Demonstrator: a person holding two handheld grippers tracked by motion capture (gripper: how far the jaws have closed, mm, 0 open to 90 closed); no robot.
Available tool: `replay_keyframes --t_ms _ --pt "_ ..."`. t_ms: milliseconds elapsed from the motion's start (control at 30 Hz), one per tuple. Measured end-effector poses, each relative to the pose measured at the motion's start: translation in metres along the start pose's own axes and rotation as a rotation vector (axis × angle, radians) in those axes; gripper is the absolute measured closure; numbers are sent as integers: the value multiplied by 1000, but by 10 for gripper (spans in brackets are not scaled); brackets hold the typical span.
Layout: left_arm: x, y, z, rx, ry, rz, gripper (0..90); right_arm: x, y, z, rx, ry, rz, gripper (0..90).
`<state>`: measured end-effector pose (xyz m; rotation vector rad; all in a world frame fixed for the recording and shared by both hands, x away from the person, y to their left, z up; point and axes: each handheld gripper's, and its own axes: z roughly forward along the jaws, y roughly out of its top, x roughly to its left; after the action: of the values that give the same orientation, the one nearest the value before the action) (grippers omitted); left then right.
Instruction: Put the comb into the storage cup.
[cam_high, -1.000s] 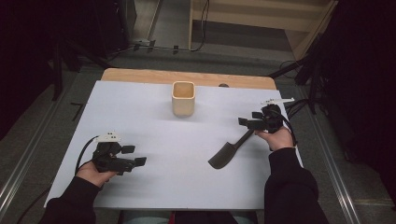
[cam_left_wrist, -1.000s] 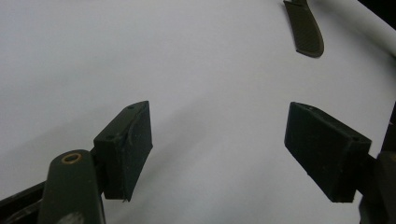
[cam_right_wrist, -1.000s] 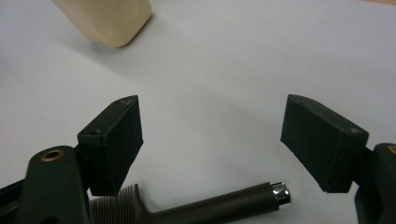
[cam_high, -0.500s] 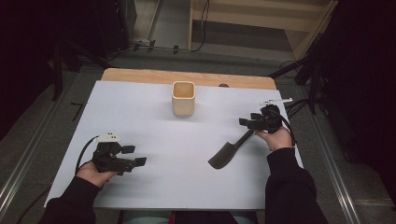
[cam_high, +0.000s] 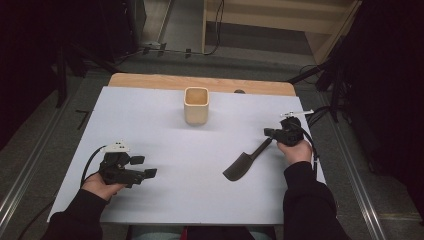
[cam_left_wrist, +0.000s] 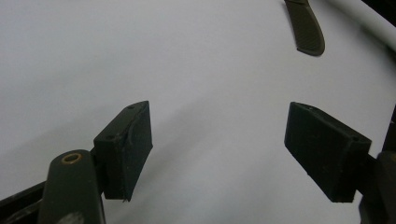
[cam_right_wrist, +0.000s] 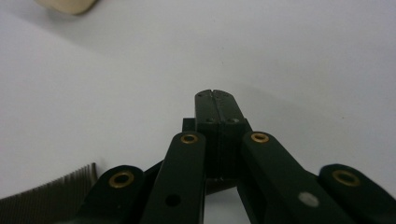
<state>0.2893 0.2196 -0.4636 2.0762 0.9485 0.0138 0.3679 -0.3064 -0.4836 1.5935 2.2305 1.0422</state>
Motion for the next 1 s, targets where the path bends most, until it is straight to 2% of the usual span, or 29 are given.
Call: replay_keyframes --t_ms 100,400,800,1000 --pt "0 0 0 2 1 1 238 -1 -2 3 8 -12 -10 876" --pt "0 0 0 0 1 0 238 -6 -8 13 44 5 24 875" --pt "0 0 0 -1 -3 0 238 -8 -10 15 83 3 19 875" --pt "0 0 0 -1 -3 3 238 -5 -12 15 95 -6 2 875"
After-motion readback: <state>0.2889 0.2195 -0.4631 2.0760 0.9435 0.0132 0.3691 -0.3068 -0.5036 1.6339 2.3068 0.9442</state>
